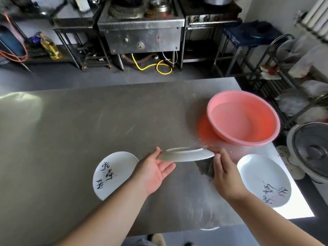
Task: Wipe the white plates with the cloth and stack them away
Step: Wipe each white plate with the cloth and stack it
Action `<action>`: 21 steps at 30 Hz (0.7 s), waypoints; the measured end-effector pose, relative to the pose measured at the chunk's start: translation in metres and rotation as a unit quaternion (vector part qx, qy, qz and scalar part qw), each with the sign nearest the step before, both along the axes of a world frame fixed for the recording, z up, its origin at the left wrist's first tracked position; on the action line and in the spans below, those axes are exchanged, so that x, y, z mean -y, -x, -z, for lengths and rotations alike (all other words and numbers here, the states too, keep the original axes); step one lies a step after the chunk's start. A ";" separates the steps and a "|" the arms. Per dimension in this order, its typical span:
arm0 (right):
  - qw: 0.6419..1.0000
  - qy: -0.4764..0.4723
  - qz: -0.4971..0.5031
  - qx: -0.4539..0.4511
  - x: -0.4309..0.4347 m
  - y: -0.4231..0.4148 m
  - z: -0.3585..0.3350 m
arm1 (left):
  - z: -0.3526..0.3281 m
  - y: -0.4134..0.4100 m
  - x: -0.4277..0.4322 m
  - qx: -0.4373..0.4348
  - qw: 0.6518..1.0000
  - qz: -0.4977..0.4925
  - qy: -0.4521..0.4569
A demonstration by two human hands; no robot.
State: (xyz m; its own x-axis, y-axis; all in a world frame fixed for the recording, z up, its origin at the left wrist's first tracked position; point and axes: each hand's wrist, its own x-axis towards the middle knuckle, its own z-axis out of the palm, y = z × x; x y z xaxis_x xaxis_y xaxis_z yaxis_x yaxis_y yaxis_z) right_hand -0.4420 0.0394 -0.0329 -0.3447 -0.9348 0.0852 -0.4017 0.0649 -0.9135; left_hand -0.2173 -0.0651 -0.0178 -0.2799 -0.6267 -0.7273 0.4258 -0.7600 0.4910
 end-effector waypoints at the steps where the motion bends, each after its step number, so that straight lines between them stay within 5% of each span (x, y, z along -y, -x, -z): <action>1: 1.000 0.025 -0.005 -0.012 0.002 -0.001 -0.014 | -0.015 -0.003 0.005 -0.029 0.999 -0.009 0.013; 4: 0.998 0.025 0.017 -0.055 0.009 -0.002 -0.047 | -0.051 -0.013 0.019 -0.077 0.992 0.026 0.092; 9: 0.978 0.079 0.194 -0.001 0.021 -0.017 -0.107 | -0.099 -0.031 0.025 -0.126 0.971 0.082 0.188; 12: 0.985 0.145 0.071 -0.062 0.018 -0.049 -0.141 | -0.115 -0.034 0.026 -0.158 0.958 0.095 0.220; 15: 0.948 0.103 -0.116 -0.279 0.018 -0.087 -0.145 | -0.131 -0.029 0.020 -0.173 0.951 0.095 0.239; 17: 0.908 0.080 -0.149 -0.383 0.027 -0.100 -0.150 | -0.139 -0.028 0.015 -0.193 0.943 0.090 0.256; 21: 0.891 0.064 -0.136 -0.429 0.061 -0.083 -0.187 | -0.154 -0.034 0.014 -0.211 0.935 0.083 0.275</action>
State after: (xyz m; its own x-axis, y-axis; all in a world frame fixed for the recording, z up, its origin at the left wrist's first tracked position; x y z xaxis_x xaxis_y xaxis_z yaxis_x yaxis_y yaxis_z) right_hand -0.3592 -0.0219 0.1544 0.1361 -0.9378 0.3193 -0.9406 -0.2235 -0.2557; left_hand -0.1831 -0.0787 0.1363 -0.5957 -0.7954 -0.1121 0.5678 -0.5156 0.6417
